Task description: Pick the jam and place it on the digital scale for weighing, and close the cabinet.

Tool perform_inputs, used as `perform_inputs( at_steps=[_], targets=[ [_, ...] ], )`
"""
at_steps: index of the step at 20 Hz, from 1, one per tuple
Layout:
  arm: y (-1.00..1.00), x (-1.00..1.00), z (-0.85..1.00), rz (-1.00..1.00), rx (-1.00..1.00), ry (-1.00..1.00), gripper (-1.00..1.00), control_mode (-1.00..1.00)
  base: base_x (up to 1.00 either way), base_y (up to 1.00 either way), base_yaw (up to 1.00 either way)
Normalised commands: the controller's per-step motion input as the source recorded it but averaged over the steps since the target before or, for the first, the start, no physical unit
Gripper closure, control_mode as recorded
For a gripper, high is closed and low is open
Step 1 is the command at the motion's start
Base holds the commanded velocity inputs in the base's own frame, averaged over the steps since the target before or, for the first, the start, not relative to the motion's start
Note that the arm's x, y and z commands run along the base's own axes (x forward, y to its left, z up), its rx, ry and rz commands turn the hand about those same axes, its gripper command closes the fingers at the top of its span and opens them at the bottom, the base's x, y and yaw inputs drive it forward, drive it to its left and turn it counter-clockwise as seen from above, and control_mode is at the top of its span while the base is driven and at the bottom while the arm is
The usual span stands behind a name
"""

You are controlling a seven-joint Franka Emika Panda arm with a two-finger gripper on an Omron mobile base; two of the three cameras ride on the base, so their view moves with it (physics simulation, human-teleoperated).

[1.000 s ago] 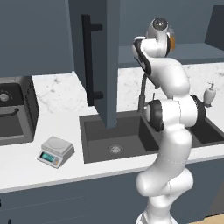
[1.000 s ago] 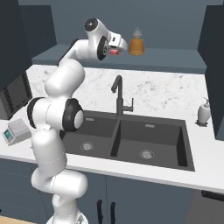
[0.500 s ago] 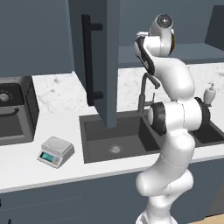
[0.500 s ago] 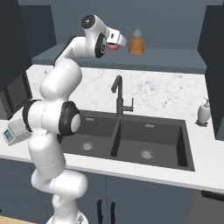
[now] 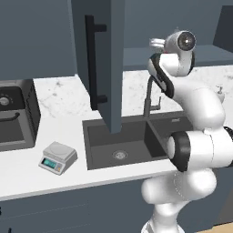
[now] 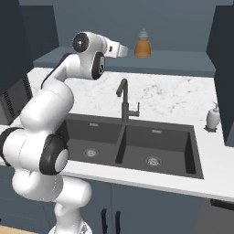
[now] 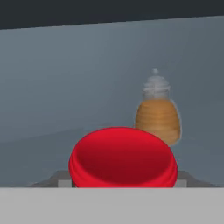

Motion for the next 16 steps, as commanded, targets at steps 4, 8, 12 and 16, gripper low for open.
perform_inputs(
  at_steps=[4,8,12,16],
  targets=[
    [0.0,-1.0,0.1,0.0,0.0,-0.2,1.0,-1.0,0.0,0.0,0.0],
    [0.0,-1.0,0.64,0.01,0.03,-0.03,1.0,-1.0,0.0,0.0,0.0],
    [0.0,-0.98,0.62,0.11,0.01,0.06,1.0,-1.0,0.0,0.0,0.0],
    [0.0,-1.0,0.29,0.26,-0.03,0.05,1.0,-1.0,0.0,0.0,0.0]
  ],
)
